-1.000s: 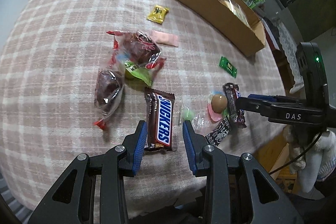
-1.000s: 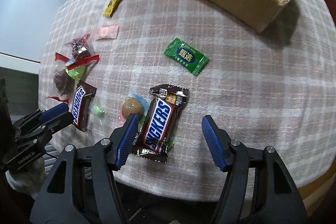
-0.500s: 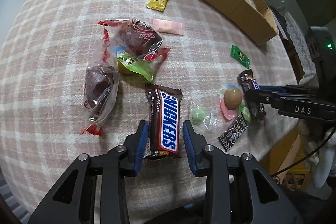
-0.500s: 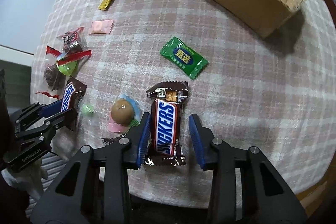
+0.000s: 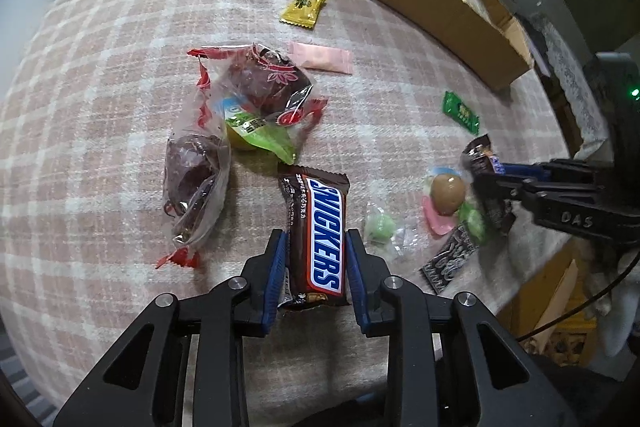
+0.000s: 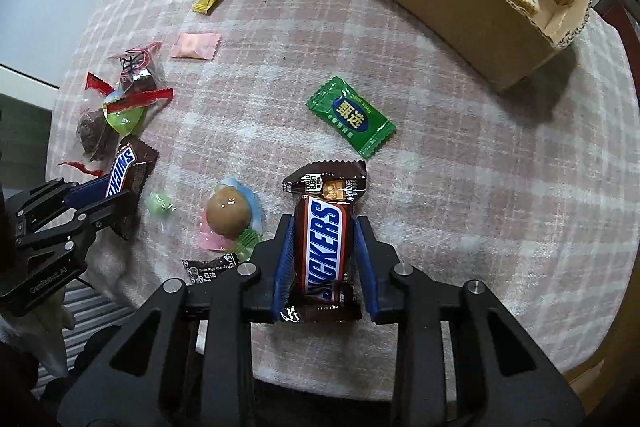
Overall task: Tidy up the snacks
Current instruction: 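Close the left gripper on one Snickers bar while the right grasps another, then carry both Snickers bars over the box and open both grippers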
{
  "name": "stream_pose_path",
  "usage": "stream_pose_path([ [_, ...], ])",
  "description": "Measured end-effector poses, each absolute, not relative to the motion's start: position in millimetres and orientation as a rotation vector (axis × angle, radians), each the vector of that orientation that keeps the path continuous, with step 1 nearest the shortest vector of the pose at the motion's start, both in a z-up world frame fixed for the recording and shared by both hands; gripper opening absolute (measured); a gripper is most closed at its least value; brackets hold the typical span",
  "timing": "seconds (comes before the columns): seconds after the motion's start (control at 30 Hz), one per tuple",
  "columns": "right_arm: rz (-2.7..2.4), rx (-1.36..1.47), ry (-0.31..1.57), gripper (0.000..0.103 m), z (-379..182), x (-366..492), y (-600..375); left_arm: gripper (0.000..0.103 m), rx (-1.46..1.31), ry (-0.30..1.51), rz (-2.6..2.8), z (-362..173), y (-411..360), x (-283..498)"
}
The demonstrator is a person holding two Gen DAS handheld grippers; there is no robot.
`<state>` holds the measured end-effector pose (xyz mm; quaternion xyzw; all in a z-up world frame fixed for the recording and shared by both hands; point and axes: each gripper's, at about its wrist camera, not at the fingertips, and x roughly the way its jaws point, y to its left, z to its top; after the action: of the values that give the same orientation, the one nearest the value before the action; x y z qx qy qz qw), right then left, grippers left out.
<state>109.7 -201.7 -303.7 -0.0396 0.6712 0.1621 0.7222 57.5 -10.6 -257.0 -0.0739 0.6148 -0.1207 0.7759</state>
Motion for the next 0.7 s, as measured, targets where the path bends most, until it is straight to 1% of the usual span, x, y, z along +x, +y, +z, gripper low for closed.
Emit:
stream_pose_path([
  [0.13,0.359,-0.072,1.484,0.031,-300.2,106.8,-211.0,0.028,-0.116,1.323,-0.282,-255.8,-19.4,62.6],
  [0.3,0.373,-0.047,1.449,0.031,-280.0,113.1,-220.0,0.028,-0.198,1.299,-0.312,-242.3,-14.4,64.6],
  [0.5,0.372,-0.01,1.395,0.031,-249.5,115.9,-234.5,0.028,-0.25,1.246,-0.326,-213.8,-11.5,69.1],
  [0.7,0.352,0.017,1.319,0.031,-220.5,134.1,-250.5,0.028,-0.257,1.171,-0.364,-187.5,-17.5,93.5],
])
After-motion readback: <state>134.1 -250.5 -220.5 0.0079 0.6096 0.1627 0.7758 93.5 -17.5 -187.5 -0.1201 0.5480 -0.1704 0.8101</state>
